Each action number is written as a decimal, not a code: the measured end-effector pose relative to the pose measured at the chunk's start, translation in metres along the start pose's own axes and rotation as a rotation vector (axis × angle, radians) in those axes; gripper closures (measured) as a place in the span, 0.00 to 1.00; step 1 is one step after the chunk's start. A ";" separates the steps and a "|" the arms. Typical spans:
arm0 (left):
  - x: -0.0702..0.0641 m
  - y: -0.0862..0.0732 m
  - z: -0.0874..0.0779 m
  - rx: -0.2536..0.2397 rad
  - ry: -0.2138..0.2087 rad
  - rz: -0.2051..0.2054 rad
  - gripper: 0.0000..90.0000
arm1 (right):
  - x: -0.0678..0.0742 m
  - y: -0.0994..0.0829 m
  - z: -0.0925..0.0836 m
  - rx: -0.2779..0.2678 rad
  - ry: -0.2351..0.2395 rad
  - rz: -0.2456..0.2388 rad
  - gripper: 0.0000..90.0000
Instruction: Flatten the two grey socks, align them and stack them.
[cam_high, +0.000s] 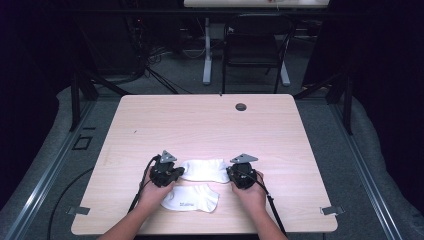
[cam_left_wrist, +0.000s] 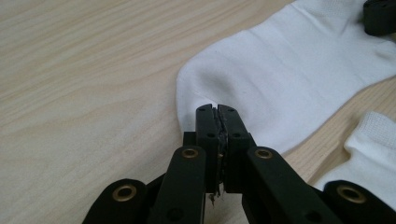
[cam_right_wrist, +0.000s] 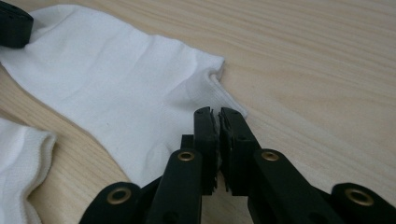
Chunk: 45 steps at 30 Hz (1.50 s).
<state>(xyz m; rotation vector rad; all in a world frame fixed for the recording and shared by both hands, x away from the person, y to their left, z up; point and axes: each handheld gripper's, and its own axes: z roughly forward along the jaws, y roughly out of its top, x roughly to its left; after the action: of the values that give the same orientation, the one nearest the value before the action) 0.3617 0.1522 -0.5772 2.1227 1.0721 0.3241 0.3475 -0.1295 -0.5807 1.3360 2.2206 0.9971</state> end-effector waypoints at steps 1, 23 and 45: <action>0.000 0.000 -0.001 0.002 0.000 0.002 0.98 | 0.000 0.000 0.000 0.001 -0.002 -0.001 0.95; 0.010 0.011 -0.010 -0.043 0.000 -0.029 0.69 | -0.005 0.022 -0.015 -0.027 -0.001 -0.035 0.66; 0.019 0.021 -0.004 -0.041 -0.010 -0.026 0.63 | -0.010 0.033 -0.010 0.031 0.009 -0.067 0.72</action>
<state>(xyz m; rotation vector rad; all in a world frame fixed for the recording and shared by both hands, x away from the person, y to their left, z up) 0.3839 0.1611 -0.5613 2.0708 1.0780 0.3201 0.3666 -0.1320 -0.5504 1.2638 2.2800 0.9507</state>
